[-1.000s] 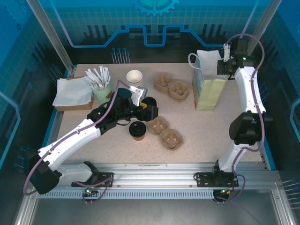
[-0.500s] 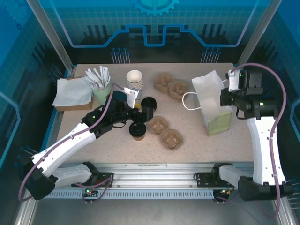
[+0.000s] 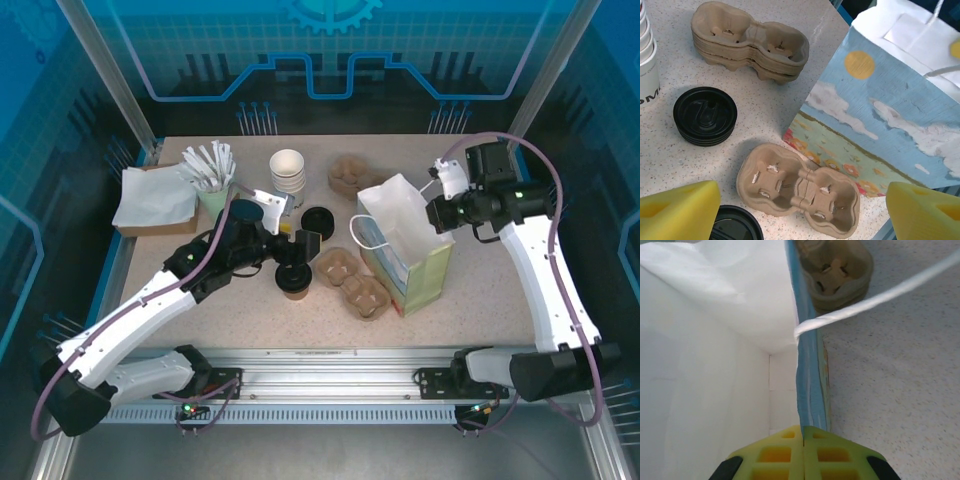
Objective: Pack the takeout coffee
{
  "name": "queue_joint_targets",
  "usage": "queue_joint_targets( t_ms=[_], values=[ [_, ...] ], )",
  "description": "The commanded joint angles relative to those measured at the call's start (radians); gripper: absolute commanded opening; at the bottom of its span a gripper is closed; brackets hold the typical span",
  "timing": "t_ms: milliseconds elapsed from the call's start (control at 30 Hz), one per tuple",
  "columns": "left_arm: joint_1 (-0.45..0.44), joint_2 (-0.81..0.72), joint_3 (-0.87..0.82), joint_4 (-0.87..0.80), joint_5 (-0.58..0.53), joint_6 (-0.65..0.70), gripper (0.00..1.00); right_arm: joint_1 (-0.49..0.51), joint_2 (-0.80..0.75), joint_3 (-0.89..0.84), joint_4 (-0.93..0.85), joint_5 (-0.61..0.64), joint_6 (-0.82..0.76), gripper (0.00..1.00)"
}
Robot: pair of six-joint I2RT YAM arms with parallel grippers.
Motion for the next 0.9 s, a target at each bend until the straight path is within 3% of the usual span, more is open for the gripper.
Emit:
queue_joint_targets(
  t_ms=[0, 167, 367, 467, 567, 733, 867],
  values=[
    [-0.001, -0.016, -0.017, -0.02, -0.022, 0.028, 0.88, 0.011, 0.039, 0.049, 0.05, -0.103, -0.054, 0.01],
    [-0.001, -0.008, -0.018, -0.02, -0.027, 0.03, 0.88, 0.01, 0.118, 0.081, 0.102, -0.192, -0.1, 0.02],
    [0.0, -0.001, -0.018, -0.014, -0.033, 0.03, 0.88, 0.011, 0.208, 0.123, 0.15, -0.17, -0.105, 0.06],
    [0.0, 0.004, -0.017, -0.016, -0.033, 0.028, 0.88, 0.01, 0.243, 0.167, 0.122, -0.121, -0.116, 0.2],
    [0.0, 0.008, -0.017, -0.022, -0.045, 0.03, 0.88, 0.018, 0.232, 0.197, 0.095, -0.053, -0.087, 0.42],
    [0.062, -0.009, -0.046, -0.025, 0.002, -0.01, 0.89, 0.074, 0.098, 0.199, 0.051, 0.213, 0.049, 0.68],
    [0.122, -0.041, -0.091, -0.02, 0.065, -0.047, 0.89, 0.201, -0.066, 0.121, 0.06, 0.355, 0.093, 0.71]
  ],
)
